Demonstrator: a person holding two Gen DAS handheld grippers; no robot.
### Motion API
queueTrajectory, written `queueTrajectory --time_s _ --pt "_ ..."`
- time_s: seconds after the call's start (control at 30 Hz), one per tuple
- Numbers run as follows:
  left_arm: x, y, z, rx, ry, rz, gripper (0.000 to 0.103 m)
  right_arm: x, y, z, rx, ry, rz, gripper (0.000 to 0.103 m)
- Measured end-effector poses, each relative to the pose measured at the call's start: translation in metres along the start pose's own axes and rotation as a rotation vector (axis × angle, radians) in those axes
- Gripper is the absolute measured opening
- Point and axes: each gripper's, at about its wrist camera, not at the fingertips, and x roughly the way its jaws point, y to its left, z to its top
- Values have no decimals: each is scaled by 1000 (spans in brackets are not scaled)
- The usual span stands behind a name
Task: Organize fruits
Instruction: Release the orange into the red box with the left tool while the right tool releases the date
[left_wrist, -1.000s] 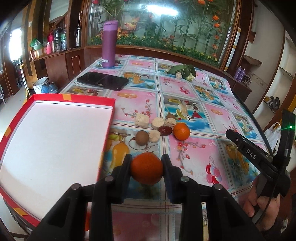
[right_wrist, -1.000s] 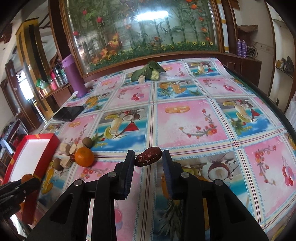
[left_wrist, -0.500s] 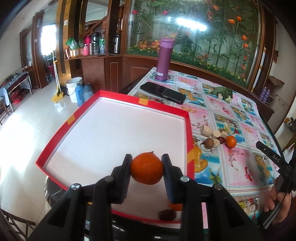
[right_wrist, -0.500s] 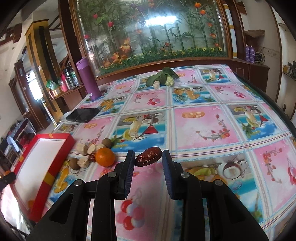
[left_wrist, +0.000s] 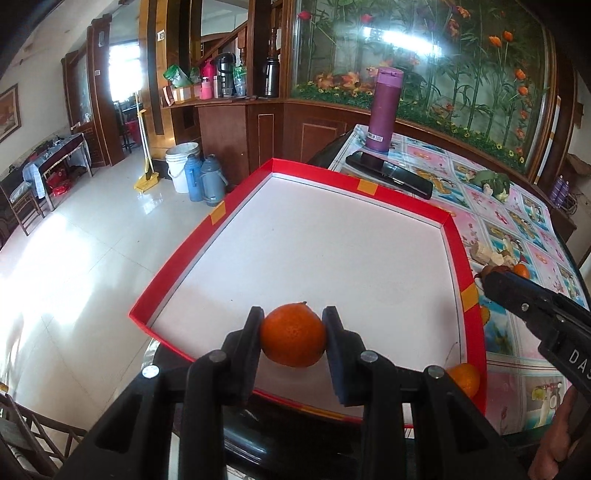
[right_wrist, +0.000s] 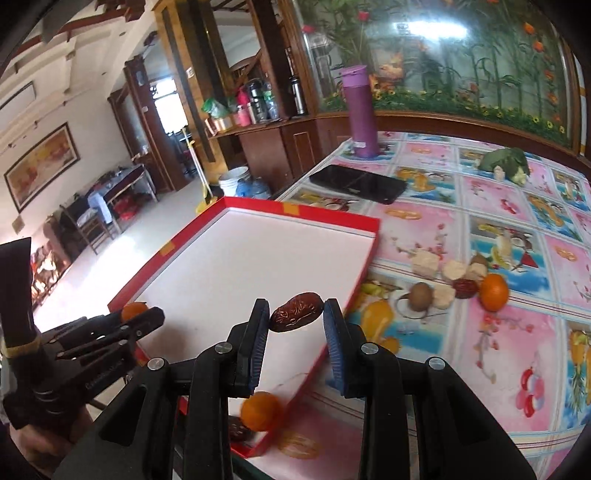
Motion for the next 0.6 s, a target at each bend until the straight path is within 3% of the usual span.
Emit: queueTrajectory --time_s 0.23,0.6 --pt "5 8 -4 38 3 61 35 41 21 -4 -7 158 -45 29" --pt "11 14 -10 62 18 111 36 55 26 -16 -20 239 -91 30"
